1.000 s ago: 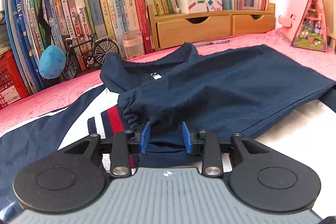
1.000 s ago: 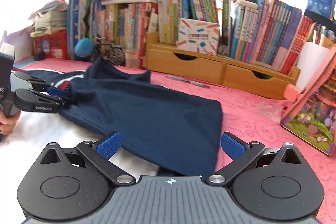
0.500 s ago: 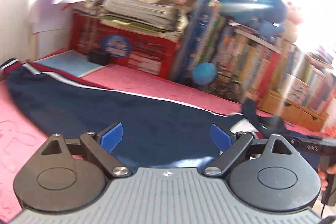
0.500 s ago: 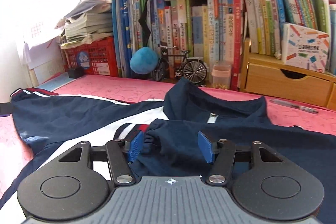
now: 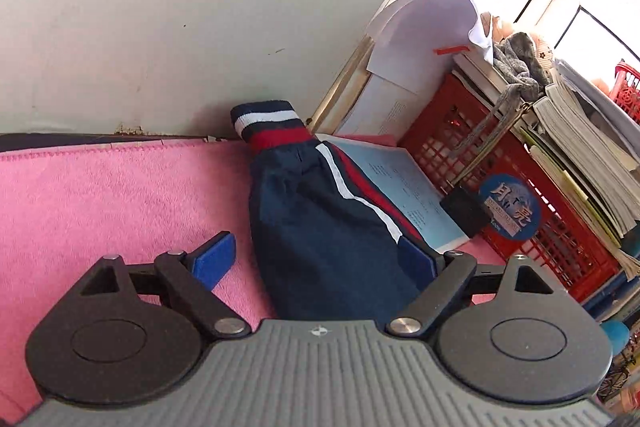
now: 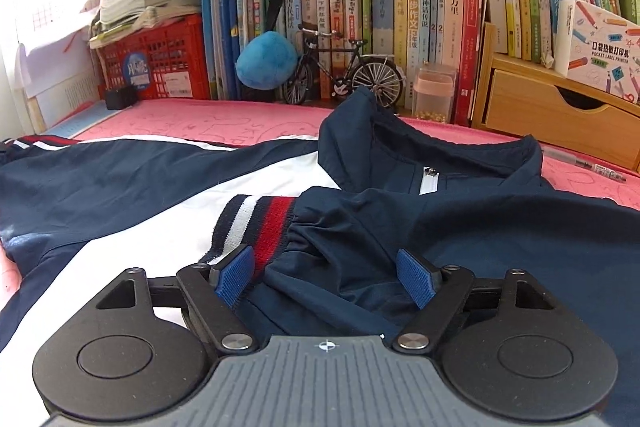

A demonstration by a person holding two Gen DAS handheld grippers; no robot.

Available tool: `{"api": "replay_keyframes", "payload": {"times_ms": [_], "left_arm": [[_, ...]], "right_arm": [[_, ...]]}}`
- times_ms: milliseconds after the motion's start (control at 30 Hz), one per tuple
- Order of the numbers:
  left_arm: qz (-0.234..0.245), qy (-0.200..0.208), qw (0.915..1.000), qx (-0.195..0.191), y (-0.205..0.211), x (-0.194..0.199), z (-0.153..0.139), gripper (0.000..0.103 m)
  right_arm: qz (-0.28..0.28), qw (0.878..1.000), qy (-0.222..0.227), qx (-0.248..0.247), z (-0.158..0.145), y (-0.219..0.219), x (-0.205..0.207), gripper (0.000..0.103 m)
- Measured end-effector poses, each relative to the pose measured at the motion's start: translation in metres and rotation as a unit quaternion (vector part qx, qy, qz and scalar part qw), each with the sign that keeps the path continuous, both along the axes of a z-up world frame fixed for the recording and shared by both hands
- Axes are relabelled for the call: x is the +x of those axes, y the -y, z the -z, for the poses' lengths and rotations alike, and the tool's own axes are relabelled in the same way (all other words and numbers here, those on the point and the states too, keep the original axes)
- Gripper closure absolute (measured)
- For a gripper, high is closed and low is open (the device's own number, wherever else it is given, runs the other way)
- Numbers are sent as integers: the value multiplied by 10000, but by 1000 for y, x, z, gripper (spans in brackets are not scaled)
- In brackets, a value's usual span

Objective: Fold clothes

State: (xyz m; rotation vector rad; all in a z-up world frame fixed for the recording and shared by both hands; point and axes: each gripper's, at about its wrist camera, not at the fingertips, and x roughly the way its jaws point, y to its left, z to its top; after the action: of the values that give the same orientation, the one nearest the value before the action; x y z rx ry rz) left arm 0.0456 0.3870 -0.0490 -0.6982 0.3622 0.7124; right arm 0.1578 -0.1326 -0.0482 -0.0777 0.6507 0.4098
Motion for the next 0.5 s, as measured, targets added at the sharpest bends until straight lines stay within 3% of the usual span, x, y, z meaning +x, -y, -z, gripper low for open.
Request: {"api": "replay_keyframes", "payload": {"times_ms": [33, 67, 100, 200, 300, 400, 500], "left_arm": [[-64, -212, 9996, 165, 0, 8, 0, 47], [-166, -502, 9981, 326, 0, 16, -2, 75], [-241, -805, 9956, 405, -4, 25, -4, 95], [-200, -424, 9988, 102, -7, 22, -18, 101], [738, -251, 9937, 805, 33, 31, -53, 101], [2003, 236, 9706, 1314, 102, 30, -85, 101], [3191, 574, 9298, 1743, 176, 22, -99, 100]], "right_arm": [[2, 10000, -16, 17, 0, 0, 1, 24], [3, 10000, -16, 10, 0, 0, 1, 24], [3, 10000, -16, 9, 0, 0, 1, 24], [2, 10000, -17, 4, -1, -1, 2, 24], [-1, 10000, -21, 7, -1, 0, 2, 23], [-1, 10000, -25, 26, -1, 0, 2, 23], [-21, 9999, -52, 110, -1, 2, 3, 21]]}}
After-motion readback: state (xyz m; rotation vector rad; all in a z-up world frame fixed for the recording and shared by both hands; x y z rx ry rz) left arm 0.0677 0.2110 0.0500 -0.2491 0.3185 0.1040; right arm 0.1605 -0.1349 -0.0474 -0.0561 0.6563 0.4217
